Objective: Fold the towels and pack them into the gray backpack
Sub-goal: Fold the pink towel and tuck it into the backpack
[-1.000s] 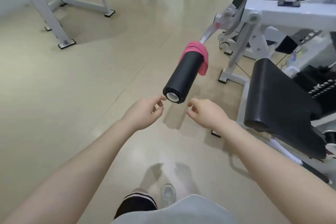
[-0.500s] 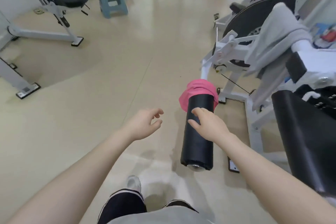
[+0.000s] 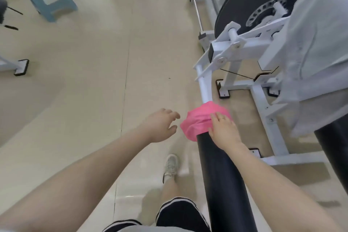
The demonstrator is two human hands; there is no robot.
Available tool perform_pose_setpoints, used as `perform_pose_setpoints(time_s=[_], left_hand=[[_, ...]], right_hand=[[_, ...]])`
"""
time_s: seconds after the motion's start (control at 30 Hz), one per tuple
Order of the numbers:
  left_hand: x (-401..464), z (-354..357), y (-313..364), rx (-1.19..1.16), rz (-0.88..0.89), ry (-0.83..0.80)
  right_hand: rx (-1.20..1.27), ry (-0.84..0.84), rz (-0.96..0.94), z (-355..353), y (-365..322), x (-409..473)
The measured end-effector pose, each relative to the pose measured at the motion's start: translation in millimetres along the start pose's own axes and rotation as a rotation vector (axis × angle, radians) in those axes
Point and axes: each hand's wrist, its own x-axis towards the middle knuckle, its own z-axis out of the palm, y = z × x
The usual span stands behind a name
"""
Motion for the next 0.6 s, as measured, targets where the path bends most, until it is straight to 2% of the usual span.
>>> perform_pose_setpoints(time_s=[0.23,0.4,0.5,0.6], left_hand=[[100.6,-12.0,-29.9,-0.041,0.001,-0.149],[132.5,-9.7,-35.9,-0.061,-0.019,-0.241],[141.4,-11.2,-29.1,-0.082,0.027,-0.272],[143.6,-17.2,-17.9,-0.135,0.076,-0.266]], right_hand=[[-0.064,-0.161,0.021,26.2,34.2,85.4],[0.008,-0.095,0.067,33.1,39.0,107.3],[0.043,-0.041,0.054,31.3,39.7,109.2],[0.115,0.132,0.066,14.6,36.8,97.5]])
